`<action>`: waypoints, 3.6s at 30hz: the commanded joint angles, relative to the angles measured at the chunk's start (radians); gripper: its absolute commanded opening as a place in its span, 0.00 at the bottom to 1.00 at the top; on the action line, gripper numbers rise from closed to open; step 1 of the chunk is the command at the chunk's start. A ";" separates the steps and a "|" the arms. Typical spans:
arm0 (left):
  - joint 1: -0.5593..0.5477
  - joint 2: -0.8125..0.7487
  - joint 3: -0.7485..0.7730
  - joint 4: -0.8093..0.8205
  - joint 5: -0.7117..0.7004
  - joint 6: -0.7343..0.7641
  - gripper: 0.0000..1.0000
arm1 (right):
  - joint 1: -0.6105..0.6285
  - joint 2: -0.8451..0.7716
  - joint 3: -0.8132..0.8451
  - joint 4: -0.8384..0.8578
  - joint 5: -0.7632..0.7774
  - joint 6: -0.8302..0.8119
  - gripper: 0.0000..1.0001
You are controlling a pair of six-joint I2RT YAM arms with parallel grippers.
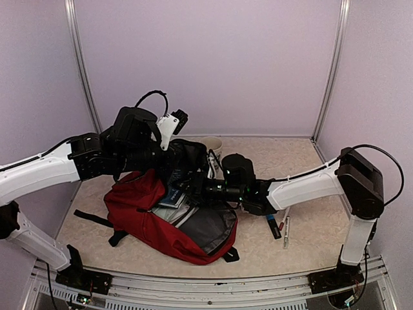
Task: Pack the student bag
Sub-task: Place the book in the largest pocket of the bag, then move the student bag to the center of the board.
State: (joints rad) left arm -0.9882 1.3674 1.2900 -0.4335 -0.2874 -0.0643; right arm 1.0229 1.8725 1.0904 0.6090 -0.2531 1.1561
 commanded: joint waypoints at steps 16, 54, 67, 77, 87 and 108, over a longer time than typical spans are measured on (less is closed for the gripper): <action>0.056 -0.069 -0.052 0.149 0.028 0.000 0.00 | 0.082 -0.370 -0.105 -0.533 0.162 -0.464 0.75; 0.518 -0.409 -0.476 0.140 0.211 -0.428 0.99 | -0.084 -0.543 -0.208 -0.794 0.166 -0.574 0.82; 0.678 -0.415 -0.667 0.192 0.376 -0.474 0.99 | -0.123 -0.318 -0.240 -0.695 0.116 -0.598 0.46; 0.678 -0.450 -0.682 0.174 0.382 -0.429 0.99 | -0.225 -0.250 -0.206 -0.666 0.072 -0.612 0.00; 0.668 -0.512 -0.741 0.201 0.532 -0.453 0.99 | -0.378 -0.217 -0.063 -0.787 0.070 -0.787 0.00; 0.581 -0.549 -0.845 0.275 0.496 -0.518 0.99 | -0.331 -0.612 -0.322 -0.815 0.086 -0.532 0.55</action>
State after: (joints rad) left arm -0.3950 0.8288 0.4728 -0.2089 0.2100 -0.5587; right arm 0.6544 1.2896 0.8806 -0.2619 -0.1055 0.4961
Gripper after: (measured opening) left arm 0.989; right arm 0.503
